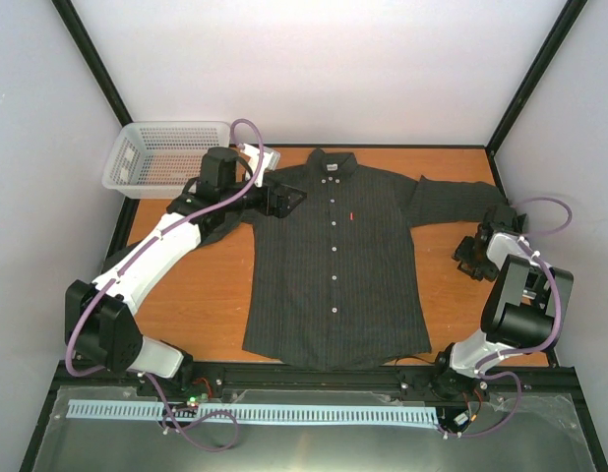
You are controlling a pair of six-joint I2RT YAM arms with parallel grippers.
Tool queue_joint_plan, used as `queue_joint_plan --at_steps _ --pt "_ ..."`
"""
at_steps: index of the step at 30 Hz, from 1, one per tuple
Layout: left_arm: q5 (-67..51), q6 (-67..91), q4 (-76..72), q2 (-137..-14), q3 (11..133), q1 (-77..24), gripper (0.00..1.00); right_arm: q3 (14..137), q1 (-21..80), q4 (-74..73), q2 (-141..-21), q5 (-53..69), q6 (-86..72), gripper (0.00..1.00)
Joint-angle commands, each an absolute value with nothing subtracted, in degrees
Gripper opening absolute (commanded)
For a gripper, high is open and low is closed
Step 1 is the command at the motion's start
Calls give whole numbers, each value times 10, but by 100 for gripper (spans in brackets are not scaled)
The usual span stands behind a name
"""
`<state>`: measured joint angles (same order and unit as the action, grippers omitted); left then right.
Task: Pin the brooch onto the clothing
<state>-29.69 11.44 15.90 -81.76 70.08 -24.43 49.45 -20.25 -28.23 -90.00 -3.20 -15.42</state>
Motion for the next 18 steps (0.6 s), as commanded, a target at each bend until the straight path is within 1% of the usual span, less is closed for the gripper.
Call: queue_joint_plan --at_steps 1,8,18 --pt "-314 114 137 -819 706 -246 100 517 -205 -269 -906 -34 -146 70" --pt "-322 116 134 -817 704 -246 100 529 -205 -273 -924 -33 -145 64" --pt "-335 119 131 -815 703 -246 100 534 -205 -277 -937 -44 -146 68"
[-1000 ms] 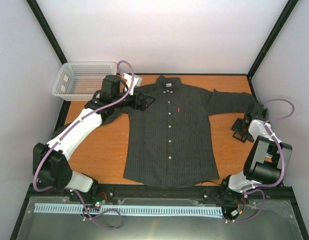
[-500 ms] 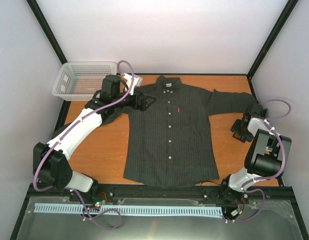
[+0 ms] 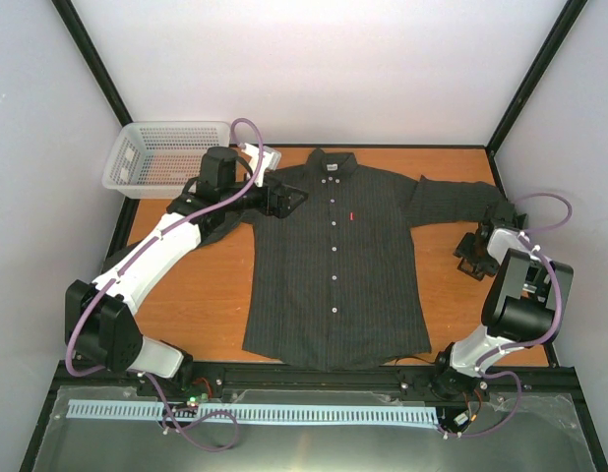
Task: Pin the brooch onto the clothing
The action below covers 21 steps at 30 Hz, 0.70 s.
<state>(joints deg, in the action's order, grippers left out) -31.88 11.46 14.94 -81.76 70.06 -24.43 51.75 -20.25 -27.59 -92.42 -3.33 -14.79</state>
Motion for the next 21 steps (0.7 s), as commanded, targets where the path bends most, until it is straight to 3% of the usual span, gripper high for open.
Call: queue_joint_plan --at_steps 1,11,21 --pt "-335 118 131 -815 702 -246 100 535 -205 -276 -940 -43 -146 68" --pt "-336 118 128 -816 700 -246 100 538 -205 -269 -958 -41 -140 66" --pt "-338 118 129 -816 700 -246 100 540 -205 -271 -960 -36 -136 51"
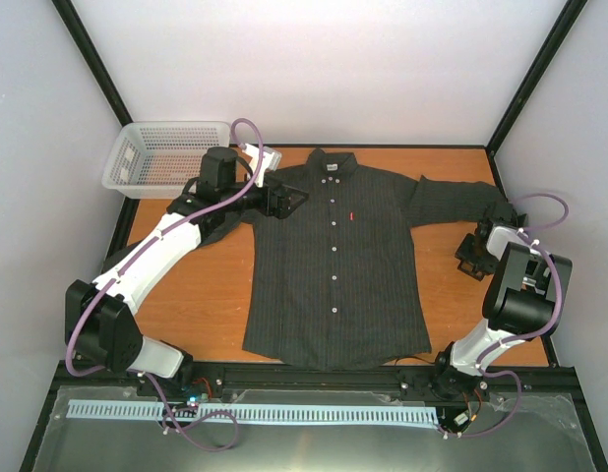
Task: Pin the brooch onto the clothing
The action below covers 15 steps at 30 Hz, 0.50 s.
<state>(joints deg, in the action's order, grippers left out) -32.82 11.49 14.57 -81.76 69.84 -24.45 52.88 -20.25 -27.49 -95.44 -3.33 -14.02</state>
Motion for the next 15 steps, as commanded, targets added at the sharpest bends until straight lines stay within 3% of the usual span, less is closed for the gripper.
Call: queue_joint_plan --at_steps 1,15 --pt "-338 118 129 -816 700 -246 100 541 -205 -271 -961 -34 -135 50" --pt "-338 119 127 -817 700 -246 100 548 -204 -275 -960 -24 -133 39"
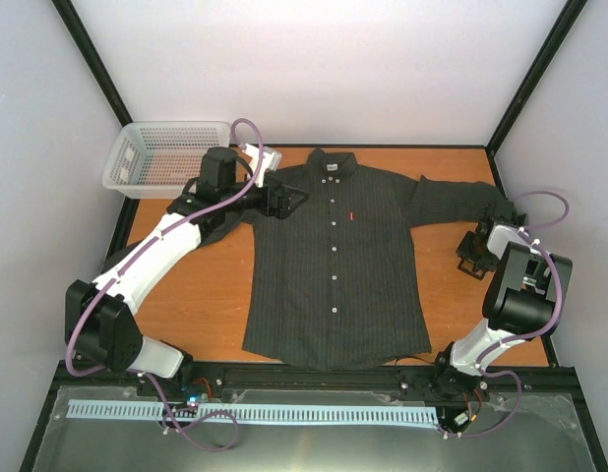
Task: Pin the brooch onto the clothing
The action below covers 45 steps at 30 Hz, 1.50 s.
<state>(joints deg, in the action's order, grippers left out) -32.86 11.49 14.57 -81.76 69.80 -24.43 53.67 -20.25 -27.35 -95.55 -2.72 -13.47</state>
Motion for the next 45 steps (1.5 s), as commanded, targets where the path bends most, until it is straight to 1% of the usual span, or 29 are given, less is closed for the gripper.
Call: queue_joint_plan --at_steps 1,13,16,19,22,26,29,30,32,34,37,38,41,43,45 --pt "-339 119 127 -817 699 -246 100 548 -205 -275 -959 -22 -133 39" --pt "-343 120 126 -820 699 -246 100 539 -204 -278 -935 -19 -140 33" --pt "-343 120 125 -820 699 -246 100 545 -204 -283 -936 -19 -141 29" --pt "-343 120 127 -821 700 -246 100 547 -204 -283 -929 -14 -143 27" --pt "-344 120 126 -820 700 -246 100 546 -204 -284 -926 -12 -144 24" --pt "-342 120 126 -819 699 -246 100 540 -204 -280 -919 -6 -145 21" --pt "-346 121 125 -819 699 -246 100 539 -204 -279 -916 -4 -145 20" --pt "-347 122 124 -818 698 -246 100 539 -204 -279 -915 -3 -144 22" --pt "-348 123 123 -817 697 -246 100 539 -205 -279 -917 0 -144 36" --pt "-350 122 123 -817 698 -246 100 542 -204 -280 -920 -1 -143 43" --pt "-350 123 123 -817 697 -246 100 548 -201 -283 -927 -7 -139 56" --pt "-351 122 122 -817 697 -246 100 552 -199 -285 -931 -11 -137 59" --pt "-350 122 123 -817 697 -246 100 565 -190 -294 -949 -26 -136 61" --pt "-350 122 122 -816 696 -246 100 570 -184 -296 -957 -37 -135 66" --pt "-350 122 122 -816 697 -246 100 573 -179 -298 -962 -47 -133 68"
